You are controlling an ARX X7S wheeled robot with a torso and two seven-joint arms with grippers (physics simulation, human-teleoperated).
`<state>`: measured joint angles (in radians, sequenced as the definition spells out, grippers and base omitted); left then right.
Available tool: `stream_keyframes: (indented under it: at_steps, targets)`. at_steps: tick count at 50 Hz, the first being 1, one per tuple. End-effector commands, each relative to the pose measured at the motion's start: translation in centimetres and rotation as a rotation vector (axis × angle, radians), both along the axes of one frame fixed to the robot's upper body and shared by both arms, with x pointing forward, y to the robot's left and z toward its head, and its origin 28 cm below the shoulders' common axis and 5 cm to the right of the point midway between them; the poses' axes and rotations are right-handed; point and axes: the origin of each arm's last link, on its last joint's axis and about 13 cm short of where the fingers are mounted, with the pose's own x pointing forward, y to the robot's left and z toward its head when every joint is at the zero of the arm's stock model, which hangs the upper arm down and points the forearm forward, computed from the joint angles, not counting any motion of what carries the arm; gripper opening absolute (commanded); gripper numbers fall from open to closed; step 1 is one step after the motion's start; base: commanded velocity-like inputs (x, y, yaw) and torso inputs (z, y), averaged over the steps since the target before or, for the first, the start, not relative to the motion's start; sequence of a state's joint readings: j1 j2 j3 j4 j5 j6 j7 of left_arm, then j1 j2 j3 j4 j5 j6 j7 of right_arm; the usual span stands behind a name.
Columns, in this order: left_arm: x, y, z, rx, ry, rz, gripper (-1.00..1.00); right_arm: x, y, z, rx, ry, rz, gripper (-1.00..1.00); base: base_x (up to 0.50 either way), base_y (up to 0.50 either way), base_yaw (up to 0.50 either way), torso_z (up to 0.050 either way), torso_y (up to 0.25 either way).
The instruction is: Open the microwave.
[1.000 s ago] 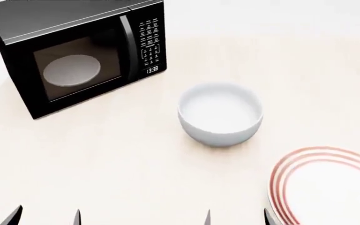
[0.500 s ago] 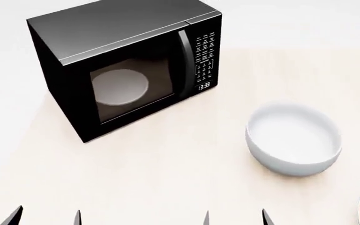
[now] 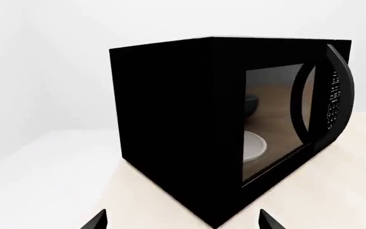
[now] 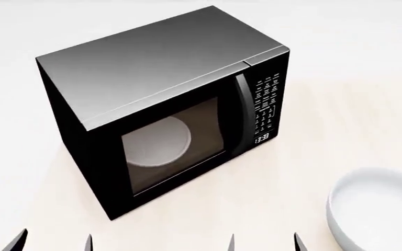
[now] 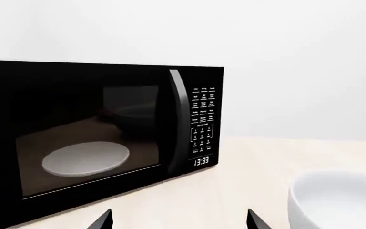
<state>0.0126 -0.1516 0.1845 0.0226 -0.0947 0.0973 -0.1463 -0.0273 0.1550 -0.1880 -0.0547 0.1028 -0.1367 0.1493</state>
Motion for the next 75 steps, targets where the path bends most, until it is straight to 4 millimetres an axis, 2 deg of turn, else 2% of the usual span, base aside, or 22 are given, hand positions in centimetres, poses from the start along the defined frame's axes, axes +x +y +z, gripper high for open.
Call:
stream_keyframes:
  at_steps: [1,19,54,75]
  targets:
    - [0.0,0.0,0.0,-0.003,-0.001,0.002,1.0,0.0,0.0,-0.1,0.003,0.002,0.002,1.0,0.46,0.05,0.0,0.0,0.0]
    - [0.0,0.0,0.1,0.013,-0.007,0.003,1.0,0.0,0.0,-0.1,0.007,0.004,0.003,1.0,0.47,0.0,0.0,0.0,0.0]
    - [-0.1,0.0,0.0,0.004,-0.001,-0.002,1.0,-0.1,0.0,0.0,0.022,-0.001,0.012,1.0,0.0,0.0,0.0,0.004,-0.209]
    - [0.0,-0.1,-0.1,0.003,0.001,0.0,1.0,0.2,0.5,6.5,0.037,-0.02,0.056,1.0,0.0,0.0,0.0,0.0,0.0]
